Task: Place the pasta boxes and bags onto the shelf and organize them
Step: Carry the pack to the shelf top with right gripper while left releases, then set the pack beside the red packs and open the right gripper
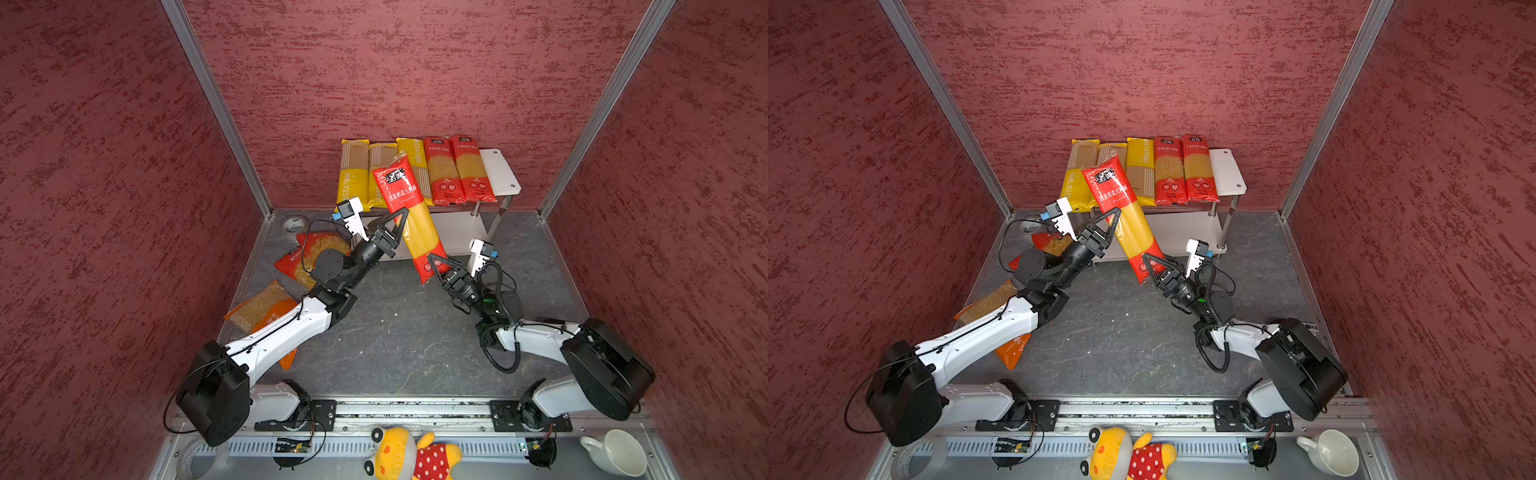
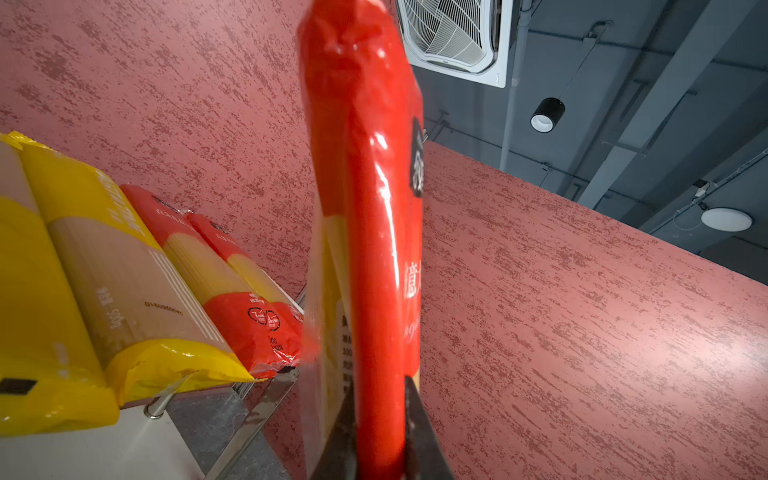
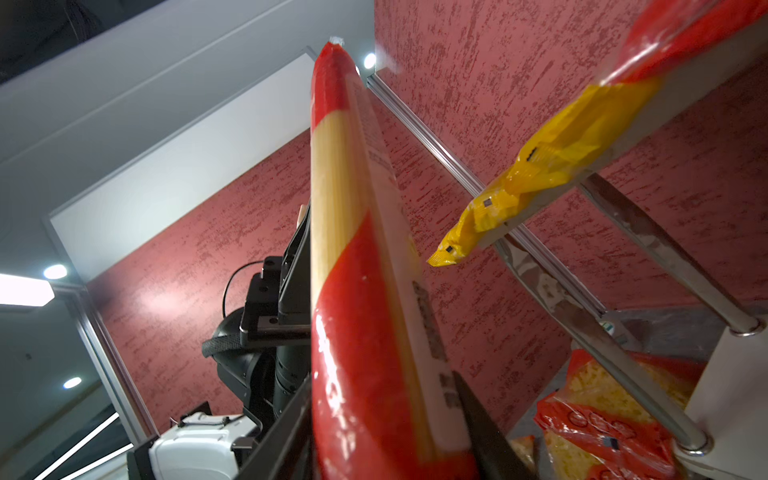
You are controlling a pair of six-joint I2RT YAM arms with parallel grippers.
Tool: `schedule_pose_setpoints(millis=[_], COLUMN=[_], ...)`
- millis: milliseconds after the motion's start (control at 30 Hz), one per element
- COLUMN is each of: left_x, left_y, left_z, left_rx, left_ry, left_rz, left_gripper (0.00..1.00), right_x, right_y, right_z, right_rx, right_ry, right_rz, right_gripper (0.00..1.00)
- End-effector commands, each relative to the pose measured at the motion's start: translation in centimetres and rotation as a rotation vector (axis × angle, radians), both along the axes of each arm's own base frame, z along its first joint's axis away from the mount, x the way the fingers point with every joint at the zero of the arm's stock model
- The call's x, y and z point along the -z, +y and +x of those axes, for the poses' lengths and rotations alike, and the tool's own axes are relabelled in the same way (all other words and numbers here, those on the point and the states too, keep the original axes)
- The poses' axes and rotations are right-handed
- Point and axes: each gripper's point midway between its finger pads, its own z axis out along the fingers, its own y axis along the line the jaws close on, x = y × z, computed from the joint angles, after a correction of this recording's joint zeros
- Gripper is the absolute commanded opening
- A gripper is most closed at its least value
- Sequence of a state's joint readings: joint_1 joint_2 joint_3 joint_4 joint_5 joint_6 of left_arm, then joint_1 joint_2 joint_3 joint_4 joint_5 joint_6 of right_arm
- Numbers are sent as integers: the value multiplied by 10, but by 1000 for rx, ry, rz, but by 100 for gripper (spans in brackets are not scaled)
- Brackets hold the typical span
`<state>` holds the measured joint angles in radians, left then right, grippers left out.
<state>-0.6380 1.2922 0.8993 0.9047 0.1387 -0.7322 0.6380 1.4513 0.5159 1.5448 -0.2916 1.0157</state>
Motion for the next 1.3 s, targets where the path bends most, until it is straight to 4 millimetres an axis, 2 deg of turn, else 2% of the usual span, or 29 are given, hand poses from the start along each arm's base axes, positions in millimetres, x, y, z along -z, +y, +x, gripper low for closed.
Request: schedule_pose_setpoints(millis=[0, 67, 133, 300, 433, 633, 733, 833, 967, 1067, 1167, 1267], left_x=[-52, -51, -50, -44, -32, -6, 14, 40, 80, 104, 115, 116], left_y=[22, 23, 23, 24, 26, 33, 33, 32, 25, 20, 18, 18], left_z=[-20, -17, -16, -13, -14, -18, -21, -22, -27, -33, -37, -37], left_rx=[-32, -41, -42, -45, -55, -71, -72, -68, -35, -22, -22, -25], left_ry=[-125, -116, -108, -80, -49, 17, 59, 124, 219, 273, 295, 296], left_rz=[-111, -100, -93, -81, -63, -33, -12, 9, 24, 39, 53, 59], left_gripper=[26, 34, 41, 56, 61, 62, 62, 62, 62, 62, 62, 62], right_x=[-28, -28, -32, -58, -92, -137, -153, -160, -162, -163, -166, -167], right_y=[-10, -10, -10, -11, -21, -53, -75, -106, -157, -196, -225, -237], right_z=[-11, -9, -9, -9, -6, 7, 21, 42, 71, 84, 96, 114], right_rx=[-9, -7, -6, 7, 31, 117, 201, 312, 455, 517, 540, 494], right_ry=[-60, -55, -62, -132, -204, -262, -224, -134, 63, 168, 236, 305], right_rz=[99, 103, 107, 140, 192, 224, 200, 156, 73, 56, 55, 56], right_gripper=[29, 22, 19, 13, 9, 6, 5, 3, 0, 0, 0, 0])
